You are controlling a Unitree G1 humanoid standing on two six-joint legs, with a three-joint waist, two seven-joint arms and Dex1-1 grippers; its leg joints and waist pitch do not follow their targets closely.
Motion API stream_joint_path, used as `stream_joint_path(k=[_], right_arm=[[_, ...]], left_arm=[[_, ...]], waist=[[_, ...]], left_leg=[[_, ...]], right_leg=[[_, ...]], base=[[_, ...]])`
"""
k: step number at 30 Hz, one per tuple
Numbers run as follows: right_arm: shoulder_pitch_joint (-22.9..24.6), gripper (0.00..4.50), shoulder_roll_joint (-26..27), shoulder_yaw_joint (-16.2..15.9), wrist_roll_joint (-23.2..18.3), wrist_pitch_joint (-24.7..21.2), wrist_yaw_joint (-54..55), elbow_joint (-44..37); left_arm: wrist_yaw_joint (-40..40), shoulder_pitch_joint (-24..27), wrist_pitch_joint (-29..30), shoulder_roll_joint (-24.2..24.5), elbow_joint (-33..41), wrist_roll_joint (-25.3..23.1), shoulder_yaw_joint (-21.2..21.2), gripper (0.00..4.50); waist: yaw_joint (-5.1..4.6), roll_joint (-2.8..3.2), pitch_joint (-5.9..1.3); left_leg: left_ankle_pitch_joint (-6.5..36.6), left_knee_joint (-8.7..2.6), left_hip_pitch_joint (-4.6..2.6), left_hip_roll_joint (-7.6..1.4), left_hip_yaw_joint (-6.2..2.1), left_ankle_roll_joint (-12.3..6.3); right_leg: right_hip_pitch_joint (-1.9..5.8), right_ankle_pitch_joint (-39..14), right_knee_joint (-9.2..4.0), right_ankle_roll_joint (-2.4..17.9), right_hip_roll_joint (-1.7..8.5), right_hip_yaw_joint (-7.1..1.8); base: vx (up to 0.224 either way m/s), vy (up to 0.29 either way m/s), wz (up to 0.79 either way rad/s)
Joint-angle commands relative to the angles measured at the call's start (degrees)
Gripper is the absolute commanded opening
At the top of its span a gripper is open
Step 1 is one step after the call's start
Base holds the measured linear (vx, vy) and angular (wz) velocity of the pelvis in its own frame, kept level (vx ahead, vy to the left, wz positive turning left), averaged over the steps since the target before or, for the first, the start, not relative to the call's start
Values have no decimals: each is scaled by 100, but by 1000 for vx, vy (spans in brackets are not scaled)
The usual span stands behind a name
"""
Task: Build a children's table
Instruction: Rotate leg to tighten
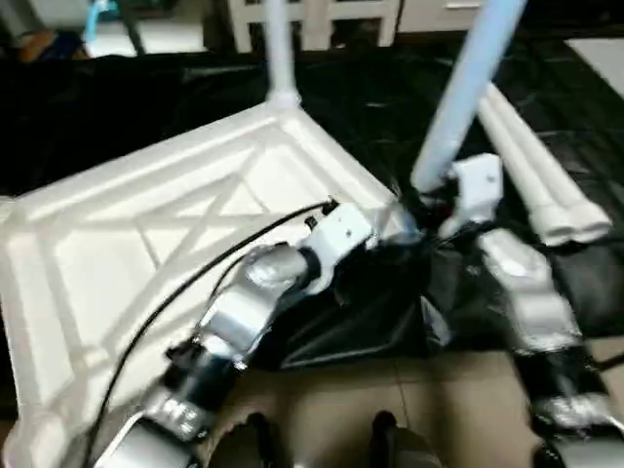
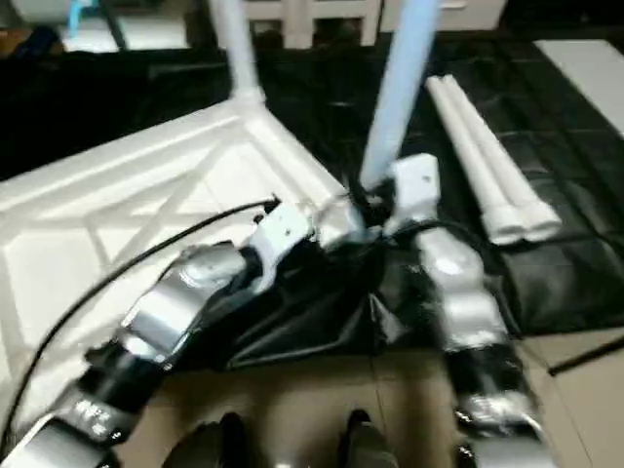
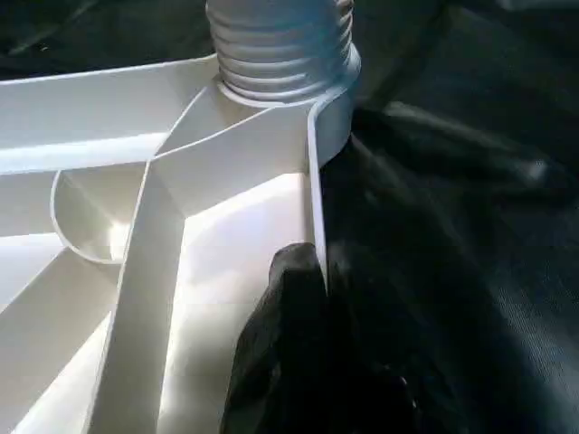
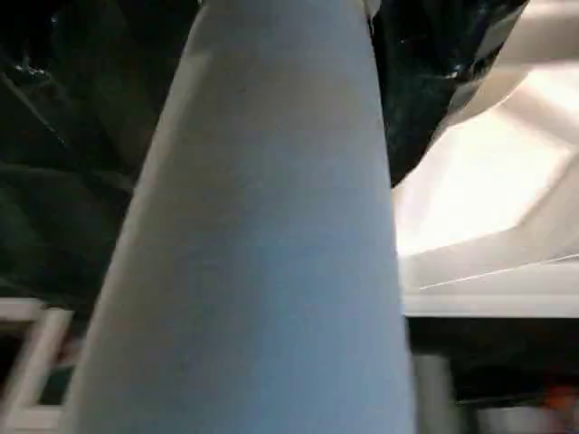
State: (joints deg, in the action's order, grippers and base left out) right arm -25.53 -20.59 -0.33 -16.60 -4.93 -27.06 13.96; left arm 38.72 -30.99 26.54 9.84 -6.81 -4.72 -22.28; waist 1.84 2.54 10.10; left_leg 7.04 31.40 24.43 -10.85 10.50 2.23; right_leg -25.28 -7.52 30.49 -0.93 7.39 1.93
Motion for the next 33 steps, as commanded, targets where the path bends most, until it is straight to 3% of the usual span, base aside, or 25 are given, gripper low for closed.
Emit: stream_joint_path(k=[1,2,5,6,8,11,13,20,23,28,33], right_arm=[[159,349,-306,288,-360,-277,-416,-461],[421,352,-646,205,-701,-582,-1017,-847],[742,372,-1124,89,-947,-784,-1786,-1133],[800,372,-1196,117,-992,-813,-1944,-1153],[884,372,-1303,175,-1069,-907,-2234,-1185],[928,346,-1372,236,-1308,-1133,-2493,-1216],[926,335,-1410,257,-1517,-1262,-2631,-1184],[783,279,-1367,82,-1484,-1304,-3115,-892],[749,259,-1405,13,-1444,-1358,-3213,-846],[788,219,-1487,-38,-1437,-1407,-3366,-815],[827,208,-1480,-2,-1372,-1392,-3426,-773]], left_arm=[[266,184,-281,254,117,88,28,0],[569,315,-489,429,259,221,8,0],[1005,524,-663,676,505,394,-58,0],[1123,575,-746,773,568,410,-102,0],[1278,664,-808,904,682,435,-136,0],[1300,708,-832,980,734,464,-119,0],[1341,727,-873,1027,758,488,-106,0],[1488,796,-890,1123,902,556,-138,0],[1495,802,-889,1128,915,556,-144,0],[1481,820,-889,1152,932,567,-164,0],[1508,839,-888,1164,942,564,-179,0]], waist=[[13,-81,-448],[27,-68,-442],[52,-96,-440],[46,-69,-461],[38,-83,-508],[55,-84,-537],[67,-80,-531],[67,-108,-492],[70,-104,-498],[77,-118,-533],[89,-115,-551]], left_leg=[[2212,-414,-239,-113,7,-356],[2138,-413,-251,-116,35,-416],[2000,-385,-248,-129,83,-516],[1890,-374,-240,-133,85,-542],[1563,-337,-212,-121,81,-627],[1103,-291,-227,-123,100,-818],[1002,-281,-223,-118,107,-894],[1511,-330,-227,-125,95,-637],[1511,-327,-245,-133,96,-601],[1225,-292,-228,-124,103,-720],[1088,-270,-226,-121,108,-801]], right_leg=[[245,-1588,-270,925,-43,-33],[224,-1526,-278,990,-49,-47],[222,-1512,-233,1030,-54,-103],[225,-1496,-211,1060,-43,-118],[258,-1206,-164,1130,-43,-109],[266,-656,-95,1327,-66,-110],[276,-589,-87,1388,-62,-109],[248,-1625,-173,1163,-34,-111],[233,-1621,-171,1141,-39,-120],[261,-1288,-129,1217,-39,-119],[273,-1154,-107,1297,-43,-115]], base=[[57,-16,5],[68,-19,8],[72,-17,10],[72,-10,3],[67,-7,2],[36,-1,0],[0,0,0],[0,0,0],[0,0,0],[0,0,0],[0,0,0]])
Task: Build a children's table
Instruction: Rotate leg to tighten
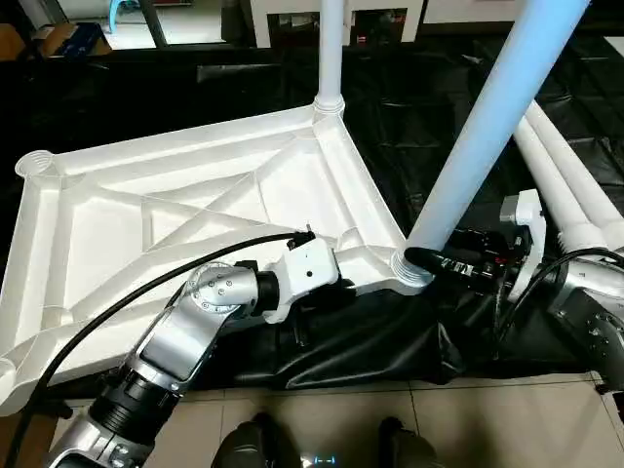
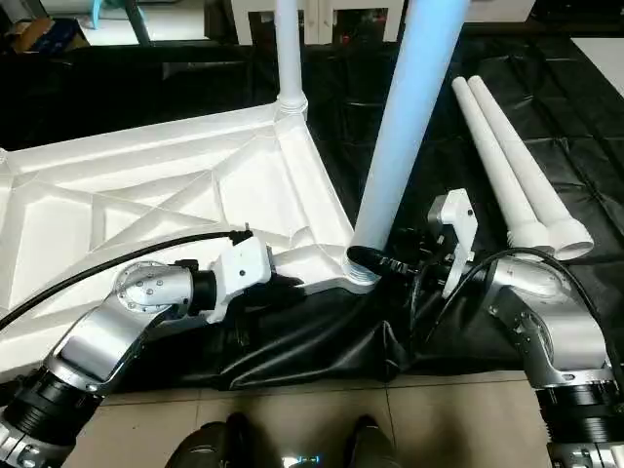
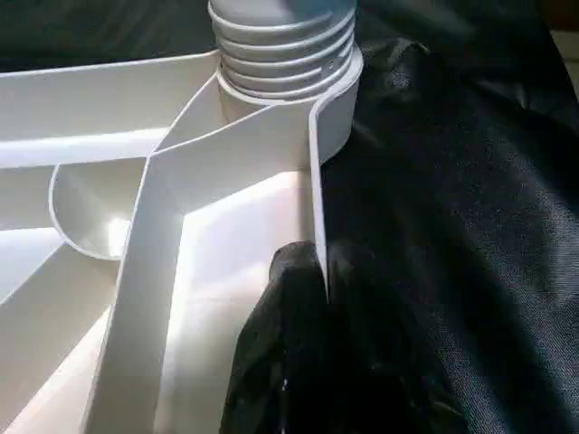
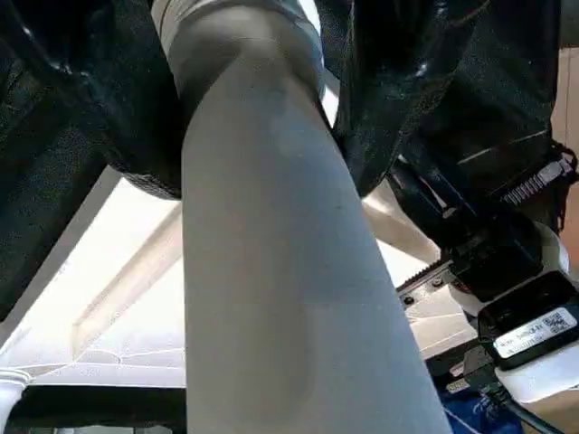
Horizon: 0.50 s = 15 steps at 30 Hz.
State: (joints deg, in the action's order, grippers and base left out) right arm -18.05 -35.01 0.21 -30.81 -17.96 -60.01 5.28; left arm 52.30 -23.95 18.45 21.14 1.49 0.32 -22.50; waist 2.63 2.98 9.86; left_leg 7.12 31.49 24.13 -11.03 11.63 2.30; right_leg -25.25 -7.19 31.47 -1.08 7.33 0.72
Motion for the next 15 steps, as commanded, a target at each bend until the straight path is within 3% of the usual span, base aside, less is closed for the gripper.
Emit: stream_joint_path(k=[1,4,7,9,10,12,14,15], right_arm=[[106,207,-30,-41,93,-79,-56,110],[119,206,42,-19,222,-28,183,178],[7,204,583,82,661,15,1485,489],[-89,202,930,214,803,4,2227,691],[-210,202,1245,380,959,80,3022,939],[-449,201,1769,671,1206,265,4386,1430],[-699,200,2186,913,1282,538,5372,1930],[-801,200,2336,1001,1270,663,5676,2123]], left_arm=[[167,137,-76,40,111,58,-167,0],[150,137,-50,34,93,37,-183,0],[-325,12,311,-277,-72,-163,-220,0],[-606,-74,555,-491,-176,-266,-239,0],[-1017,-181,912,-797,-334,-341,-164,0],[-1750,-406,1558,-1381,-656,-421,29,0],[-2265,-634,1886,-1892,-958,-375,230,0],[-2413,-721,1921,-2071,-1065,-332,300,0]], waist=[[10,-152,-527],[9,-155,-521],[-9,-134,-496],[-86,-160,-472],[-104,-161,-469],[-165,-116,-434],[-190,-142,-433],[-260,-123,-398]], left_leg=[[1093,-276,-197,-103,-4,-805],[1186,-278,-197,-102,-6,-768],[1367,-294,-187,-95,-5,-627],[1833,-339,-164,-77,-44,-316],[1957,-346,-166,-72,-52,-254],[2453,-356,-211,-50,-69,43],[2642,-356,-213,-17,-99,139],[3035,-346,-250,6,-116,203]], right_leg=[[269,-1195,-207,1320,-41,7],[264,-1301,-214,1308,-41,7],[226,-1597,-240,1228,-43,4],[220,-2284,-275,986,-39,20],[215,-2424,-287,929,-42,24],[122,-3000,-349,709,-48,33],[121,-3299,-392,559,-53,72],[60,-3623,-467,398,-73,119]], base=[[0,0,0],[0,0,0],[0,0,0],[-29,2,-4],[0,0,0],[-66,10,-5],[-75,12,-5],[-71,17,-7]])
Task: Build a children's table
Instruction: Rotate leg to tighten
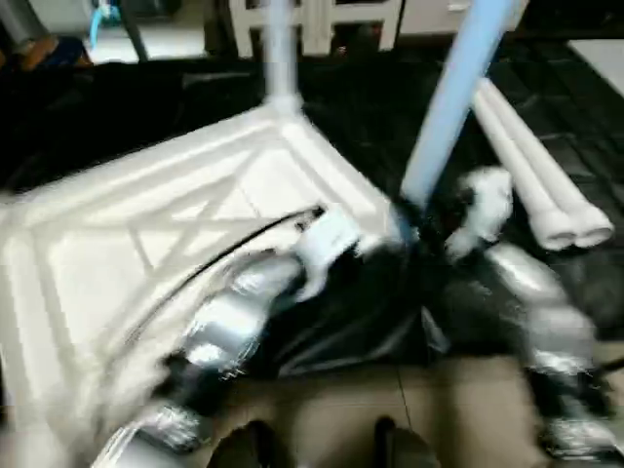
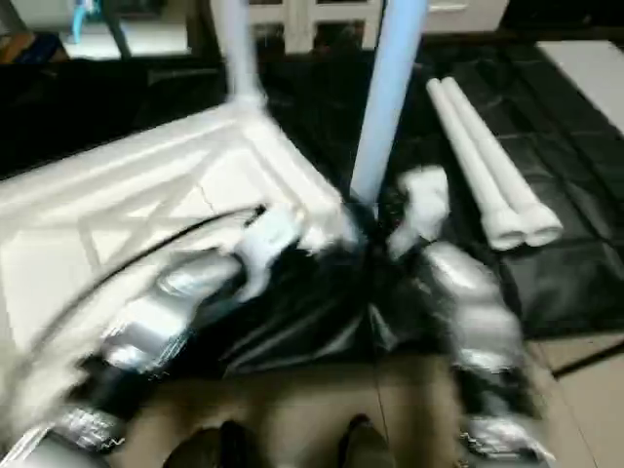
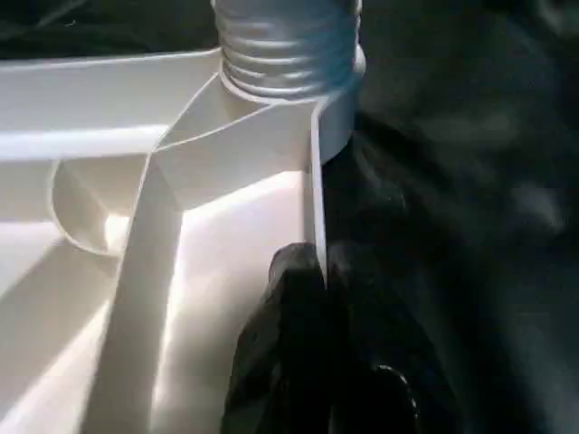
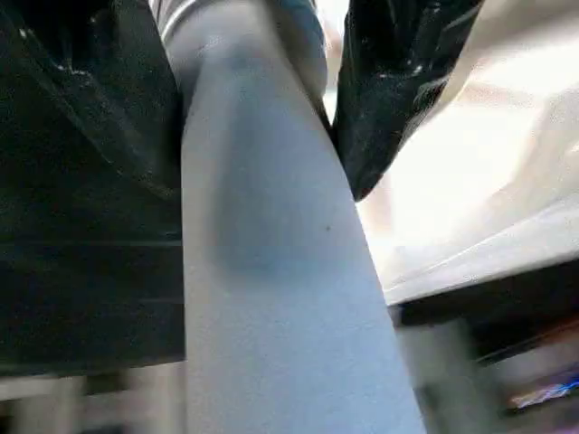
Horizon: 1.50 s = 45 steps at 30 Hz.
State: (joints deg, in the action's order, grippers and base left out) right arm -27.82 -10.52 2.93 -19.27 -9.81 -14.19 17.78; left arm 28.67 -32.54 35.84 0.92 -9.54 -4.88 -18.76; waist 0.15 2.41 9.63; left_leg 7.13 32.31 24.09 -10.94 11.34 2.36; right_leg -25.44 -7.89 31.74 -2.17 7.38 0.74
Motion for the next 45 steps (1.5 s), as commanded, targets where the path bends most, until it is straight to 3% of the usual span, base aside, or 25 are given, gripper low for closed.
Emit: stream_joint_path(k=[1,3,4,6,8,12,16,20,22,24,25,31,33,34,35,36,37,38,39,40,41,42,43,44,45], right_arm=[[96,200,-21,765,162,16,1339,1021],[-347,200,413,848,384,705,2252,1745],[-464,200,496,833,398,876,2248,1876],[-583,200,545,746,404,936,1989,1919],[-687,200,526,572,463,946,1581,1907],[-451,234,98,-17,472,1073,28,1200],[12,272,-589,-206,122,936,-1100,151],[480,314,-1307,-137,-338,547,-2066,-715],[798,332,-1850,-17,-611,325,-2774,-1161],[912,352,-2054,69,-706,239,-3093,-1293],[988,357,-2204,159,-819,152,-3373,-1376],[1050,375,-2532,108,-993,-210,-3779,-1334],[1017,375,-2522,3,-1036,-218,-3909,-1267],[1016,375,-2516,-43,-1069,-248,-3980,-1275],[995,375,-2489,-187,-1076,-294,-4129,-1252],[969,375,-2466,-268,-1048,-304,-4200,-1218],[928,375,-2424,-309,-995,-326,-4259,-1164],[899,375,-2399,-325,-963,-332,-4283,-1120],[844,375,-2370,-367,-924,-372,-4358,-1036],[844,375,-2370,-367,-924,-372,-4358,-1036],[783,375,-2344,-420,-875,-383,-4428,-937],[690,375,-2302,-489,-814,-373,-4492,-797],[623,375,-2272,-536,-772,-361,-4533,-697],[532,375,-2220,-579,-702,-299,-4539,-568],[456,375,-2170,-596,-679,-278,-4531,-481]], left_arm=[[-119,71,165,-159,-37,220,-43,0],[-412,-270,-53,-555,-421,259,67,0],[-430,-336,-104,-587,-492,230,74,0],[-384,-367,-141,-500,-499,149,70,0],[-349,-377,-157,-368,-487,60,98,0],[-47,-235,-667,179,-425,-51,34,0],[496,-60,-1163,732,-255,-44,-93,0],[1001,89,-1515,1179,-27,-11,-199,0],[1544,235,-1842,1488,208,151,-286,0],[1788,305,-1958,1626,321,247,-331,0],[2006,370,-2106,1778,410,291,-397,0],[2415,513,-2215,1946,565,460,-471,0],[2511,532,-2267,1951,591,508,-512,0],[2527,538,-2273,1945,615,518,-532,0],[2534,540,-2273,1901,656,525,-587,0],[2526,532,-2273,1867,662,518,-617,0],[2528,527,-2294,1843,658,513,-649,0],[2531,522,-2305,1830,648,510,-665,0],[2532,516,-2319,1802,634,506,-691,0],[2532,516,-2319,1802,634,506,-691,0],[2543,516,-2337,1770,626,487,-704,0],[2553,505,-2350,1730,614,479,-709,0],[2562,492,-2362,1704,600,476,-710,0],[2568,472,-2366,1672,591,485,-716,0],[2566,451,-2360,1649,591,494,-723,0]], waist=[[-24,-72,-375],[-99,-17,-352],[-120,-48,-337],[-118,96,-290],[-114,36,-269],[-80,-71,-259],[17,-88,-251],[55,-79,-242],[67,-3,-214],[65,-24,-212],[72,41,-206],[77,60,-157],[64,80,-121],[56,101,-103],[139,180,-88],[574,301,-103],[566,184,-107],[480,-362,-157],[496,-236,-173],[541,-196,-180],[606,-161,-194],[578,-143,-257],[477,-109,-325],[415,-59,-291],[325,-74,-243]], left_leg=[[3142,-436,-255,6,-113,203],[3562,-485,-246,10,-175,205],[3690,-516,-233,2,-201,189],[4363,-689,-295,-114,-270,140],[4566,-731,-341,-127,-243,131],[3738,-571,-320,7,-211,47],[3062,-592,-244,-15,-198,-73],[3048,-625,-243,-58,-198,-106],[3168,-651,-276,-84,-198,-103],[3337,-651,-277,-97,-193,-89],[3424,-651,-304,-96,-191,-67],[3932,-644,-413,-96,-196,88],[4364,-747,-393,-132,-223,118],[4559,-830,-355,-163,-228,136],[5003,-1186,-122,-312,-156,183],[5304,-1507,222,-446,157,404],[5023,-1528,155,-430,313,350],[3035,-87,-782,44,268,372],[561,292,-430,268,-296,-219],[129,191,-222,301,-392,-315],[507,-173,-314,22,-322,-155],[793,-249,-384,-31,-262,-172],[1183,-295,-474,-58,-130,-283],[1571,-328,-433,-88,-72,-363],[2076,-347,-336,-65,-91,-293]], right_leg=[[97,-3607,-513,431,-91,152],[136,-3656,-596,273,-111,277],[176,-3634,-625,220,-127,331],[296,-2872,-570,319,-181,438],[281,-2649,-557,432,-174,448],[283,-3513,-808,294,-6,462],[293,-3485,-771,408,38,384],[298,-3167,-683,592,5,335],[252,-3091,-676,668,-5,313],[260,-3046,-658,758,9,297],[232,-3079,-665,779,7,301],[179,-3348,-753,702,-26,406],[251,-3411,-759,493,-123,566],[303,-3343,-705,440,-182,625],[560,-2694,-121,479,-312,658],[678,-1442,791,703,-323,509],[593,-1681,884,611,-347,319],[-369,-5148,-625,-3,-39,6],[-40,-6295,-834,257,408,-529],[259,-6038,-693,300,381,-542],[257,-4892,-457,502,240,-334],[193,-3813,-298,732,48,-241],[156,-2113,-189,1267,-169,-168],[185,-1882,-228,1558,-160,-138],[223,-2685,-277,1443,-112,-78]], base=[[-71,17,-7],[-67,20,-13],[-68,19,-15],[-59,7,-8],[-27,1,-1],[0,0,0],[0,0,0],[0,0,0],[0,0,0],[0,0,0],[0,0,0],[0,0,0],[-31,0,-3],[0,0,0],[-65,-27,1],[-97,-79,20],[-97,-79,20],[19,-176,31],[124,-162,16],[124,-162,16],[39,-60,12],[-51,-48,29],[-51,-48,29],[-75,-29,21],[-53,23,1]])
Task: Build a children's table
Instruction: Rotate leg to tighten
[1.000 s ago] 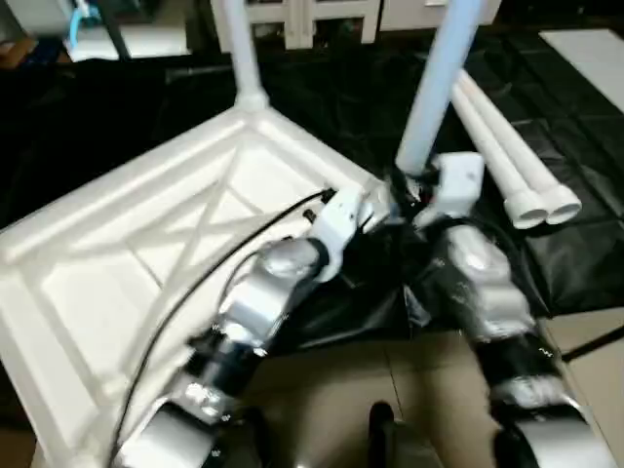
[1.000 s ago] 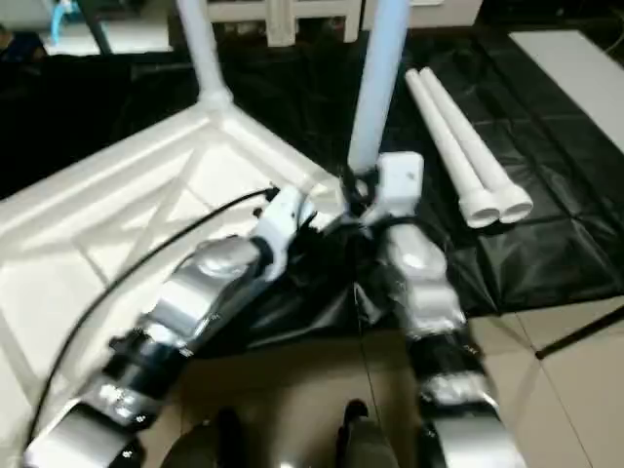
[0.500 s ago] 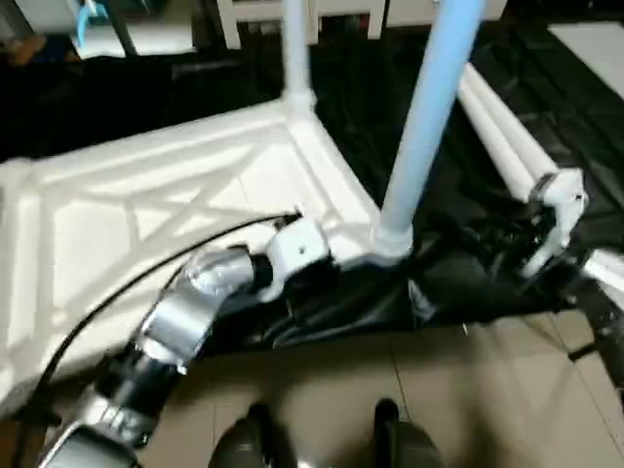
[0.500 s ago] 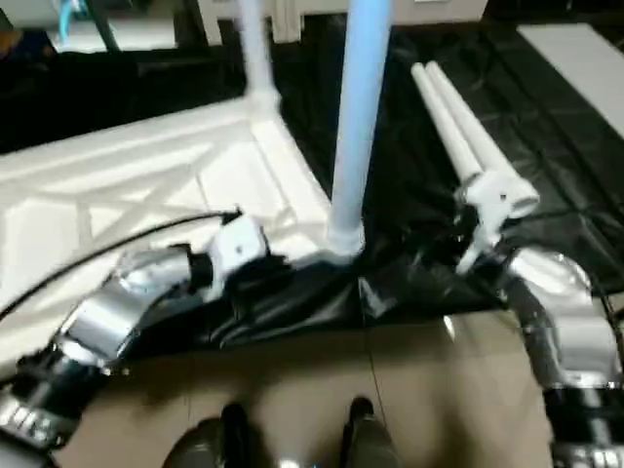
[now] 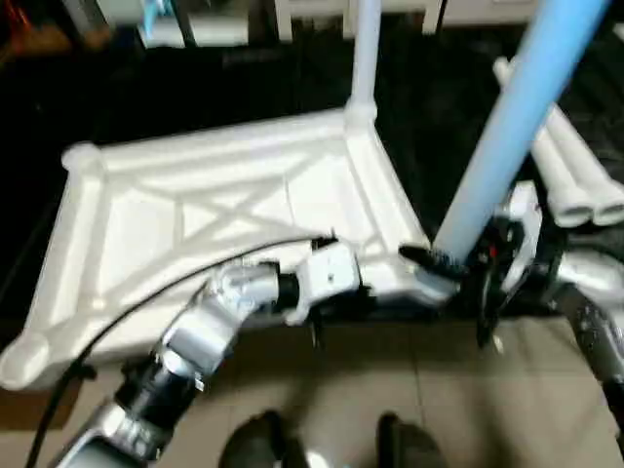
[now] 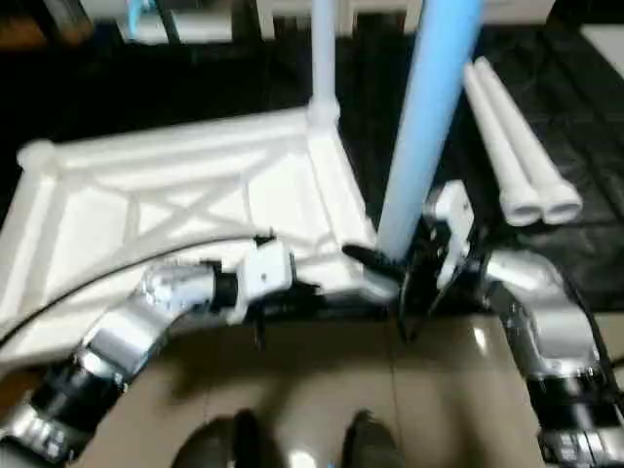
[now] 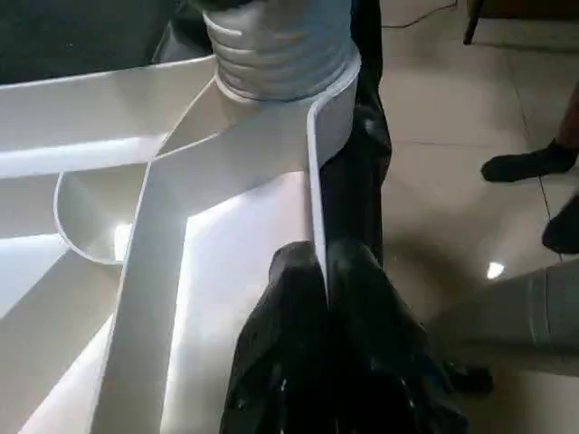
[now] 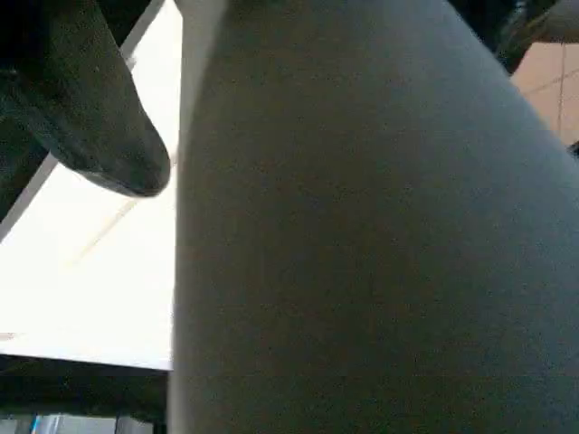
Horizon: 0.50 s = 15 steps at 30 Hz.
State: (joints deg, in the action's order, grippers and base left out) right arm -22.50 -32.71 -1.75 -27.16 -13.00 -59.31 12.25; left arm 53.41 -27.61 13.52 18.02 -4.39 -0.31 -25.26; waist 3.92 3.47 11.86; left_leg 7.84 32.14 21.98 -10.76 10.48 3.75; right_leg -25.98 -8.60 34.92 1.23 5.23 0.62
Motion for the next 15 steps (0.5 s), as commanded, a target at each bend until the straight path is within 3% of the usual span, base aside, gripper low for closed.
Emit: stream_joint_path(k=[1,2,3,4,5,8,11,13,14,15], right_arm=[[-150,375,92,-140,185,125,43,156],[-184,375,109,-147,219,163,65,197],[-213,375,130,-126,195,148,78,211],[-229,375,142,-111,174,133,80,217],[-236,375,139,-103,195,168,96,224],[-164,375,92,-71,260,221,45,164],[-43,375,28,-18,236,174,-67,29],[25,375,-19,12,215,164,-123,-35],[34,375,-27,16,213,162,-128,-43],[69,375,-57,31,202,155,-145,-75]], left_arm=[[85,-63,-129,-80,71,41,-78,0],[82,-72,-130,-87,69,42,-81,0],[65,-87,-140,-103,53,41,-72,0],[53,-95,-148,-113,41,40,-64,0],[13,-117,-199,-126,-9,10,-58,0],[-171,-232,-378,-196,-240,-76,1,0],[-226,-350,-525,-219,-403,-136,36,0],[-235,-419,-634,-224,-513,-180,53,0],[-242,-430,-652,-227,-531,-186,56,0],[-268,-473,-721,-237,-599,-211,67,0]], waist=[[-88,-227,-443],[-126,-203,-439],[-159,-203,-449],[-166,-200,-458],[-170,-211,-494],[-189,-199,-503],[-195,-199,-497],[-193,-212,-511],[-184,-177,-523],[-182,-191,-519]], left_leg=[[2191,-336,-72,-64,-31,-374],[2433,-321,-124,-59,-55,-278],[2433,-336,-119,-55,-82,-258],[2363,-357,-98,-57,-90,-268],[2213,-386,-86,-77,-86,-319],[2045,-400,-67,-93,-56,-454],[2246,-399,-75,-81,-45,-466],[2176,-414,-42,-79,-63,-494],[2156,-415,-61,-88,-53,-516],[2171,-410,-62,-80,-45,-527]], right_leg=[[297,-3081,-615,925,124,-37],[232,-3773,-692,611,171,-17],[247,-3939,-725,433,185,-2],[268,-3872,-731,393,185,2],[281,-3603,-741,392,183,0],[266,-3013,-729,578,156,-6],[265,-3059,-746,603,167,-8],[303,-3046,-739,566,190,-5],[288,-2972,-758,580,185,-7],[285,-2917,-760,608,173,-7]], base=[[-53,23,1],[0,0,0],[0,0,0],[0,0,0],[0,0,0],[0,0,0],[0,0,0],[0,0,0],[0,0,0],[0,0,0]])
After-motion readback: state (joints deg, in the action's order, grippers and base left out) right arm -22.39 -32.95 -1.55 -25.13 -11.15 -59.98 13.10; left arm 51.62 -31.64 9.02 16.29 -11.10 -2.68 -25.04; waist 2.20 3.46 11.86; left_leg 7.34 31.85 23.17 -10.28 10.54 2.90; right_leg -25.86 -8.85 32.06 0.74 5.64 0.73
